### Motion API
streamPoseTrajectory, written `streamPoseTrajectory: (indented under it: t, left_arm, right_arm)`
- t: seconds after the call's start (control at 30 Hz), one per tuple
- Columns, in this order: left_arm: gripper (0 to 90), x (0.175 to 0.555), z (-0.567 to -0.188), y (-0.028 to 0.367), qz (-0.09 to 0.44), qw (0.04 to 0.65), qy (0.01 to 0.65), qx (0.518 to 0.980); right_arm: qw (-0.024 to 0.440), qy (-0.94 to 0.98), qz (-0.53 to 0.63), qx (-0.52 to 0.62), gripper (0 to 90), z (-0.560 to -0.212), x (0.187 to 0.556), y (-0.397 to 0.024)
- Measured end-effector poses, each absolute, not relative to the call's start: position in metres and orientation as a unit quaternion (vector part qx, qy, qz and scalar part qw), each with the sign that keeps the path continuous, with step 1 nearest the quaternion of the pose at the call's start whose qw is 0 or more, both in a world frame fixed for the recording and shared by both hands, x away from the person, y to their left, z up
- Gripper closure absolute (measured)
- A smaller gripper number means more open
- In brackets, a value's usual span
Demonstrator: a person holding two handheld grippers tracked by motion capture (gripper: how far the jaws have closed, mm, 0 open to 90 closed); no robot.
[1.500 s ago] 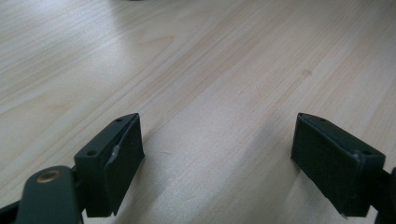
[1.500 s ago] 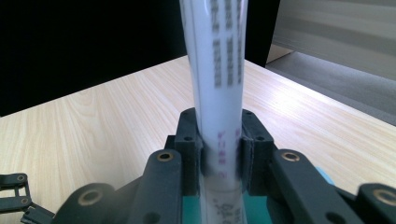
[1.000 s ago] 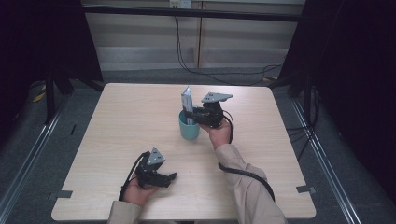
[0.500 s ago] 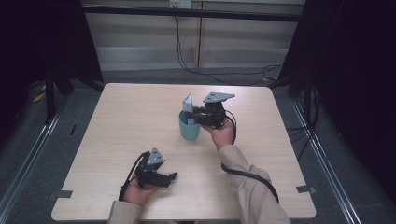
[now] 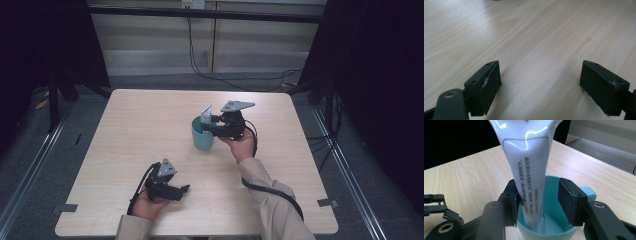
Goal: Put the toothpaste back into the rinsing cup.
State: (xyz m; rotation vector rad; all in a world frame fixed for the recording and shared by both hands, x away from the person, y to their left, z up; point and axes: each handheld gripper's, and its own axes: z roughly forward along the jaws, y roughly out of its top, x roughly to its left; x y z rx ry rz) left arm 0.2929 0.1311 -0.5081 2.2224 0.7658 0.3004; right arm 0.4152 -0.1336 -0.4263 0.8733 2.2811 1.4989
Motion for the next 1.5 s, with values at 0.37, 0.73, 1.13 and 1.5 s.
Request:
streamPoseTrajectory:
  t: [0.37, 0.73, 1.13, 1.5]
  left_arm:
    - [16.5, 0.293, -0.508, 0.131, 0.117, 0.376, 0.299, 0.869]
    - [16.5, 0.293, -0.508, 0.131, 0.117, 0.376, 0.299, 0.869]
    - [16.5, 0.293, -0.508, 0.131, 0.118, 0.376, 0.299, 0.869]
    - [16.5, 0.293, -0.508, 0.131, 0.118, 0.376, 0.299, 0.869]
  right_arm:
    - [0.133, 0.791, 0.507, 0.315, 34.9, -0.426, 0.410, -0.142]
    - [0.121, 0.805, 0.489, 0.315, 26.2, -0.427, 0.402, -0.149]
    - [0.112, 0.813, 0.480, 0.309, 22.7, -0.428, 0.392, -0.159]
    - [0.107, 0.821, 0.472, 0.304, 21.4, -0.430, 0.378, -0.169]
